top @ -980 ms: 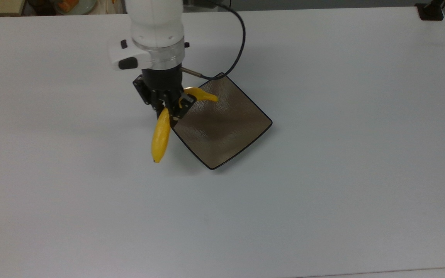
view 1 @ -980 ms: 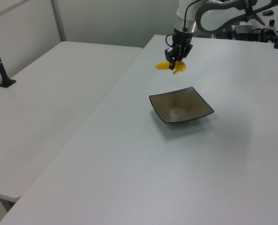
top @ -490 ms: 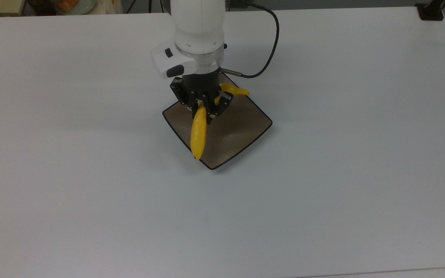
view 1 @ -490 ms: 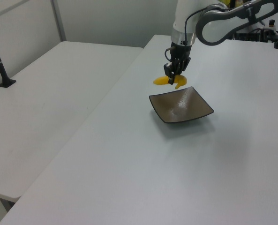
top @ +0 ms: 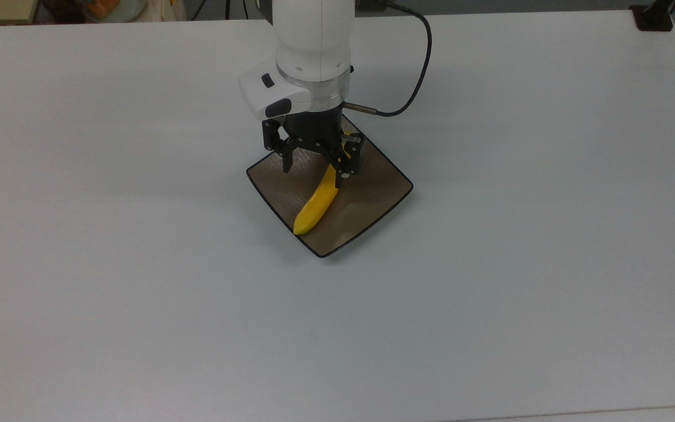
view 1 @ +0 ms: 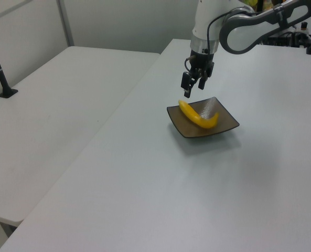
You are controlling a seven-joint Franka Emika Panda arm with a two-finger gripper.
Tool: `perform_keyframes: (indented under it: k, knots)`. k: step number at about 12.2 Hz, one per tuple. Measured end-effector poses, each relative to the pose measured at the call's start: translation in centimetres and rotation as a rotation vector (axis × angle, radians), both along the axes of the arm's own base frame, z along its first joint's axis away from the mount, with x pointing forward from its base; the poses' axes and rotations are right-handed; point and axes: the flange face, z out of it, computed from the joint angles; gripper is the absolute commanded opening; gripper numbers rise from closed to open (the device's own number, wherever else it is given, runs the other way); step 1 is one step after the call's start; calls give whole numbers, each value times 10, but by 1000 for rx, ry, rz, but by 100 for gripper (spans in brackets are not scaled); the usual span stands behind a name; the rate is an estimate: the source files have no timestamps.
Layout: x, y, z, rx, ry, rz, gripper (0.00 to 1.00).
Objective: Bananas placed on a ceramic plate
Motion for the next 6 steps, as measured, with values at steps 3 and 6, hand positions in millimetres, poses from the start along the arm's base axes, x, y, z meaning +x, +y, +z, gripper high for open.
perform_keyframes:
  k: [3, 6]
  knots:
    - [-6, -6, 13, -43, 45, 108, 100]
    - [-32, -18, 42, -120, 183, 312, 100]
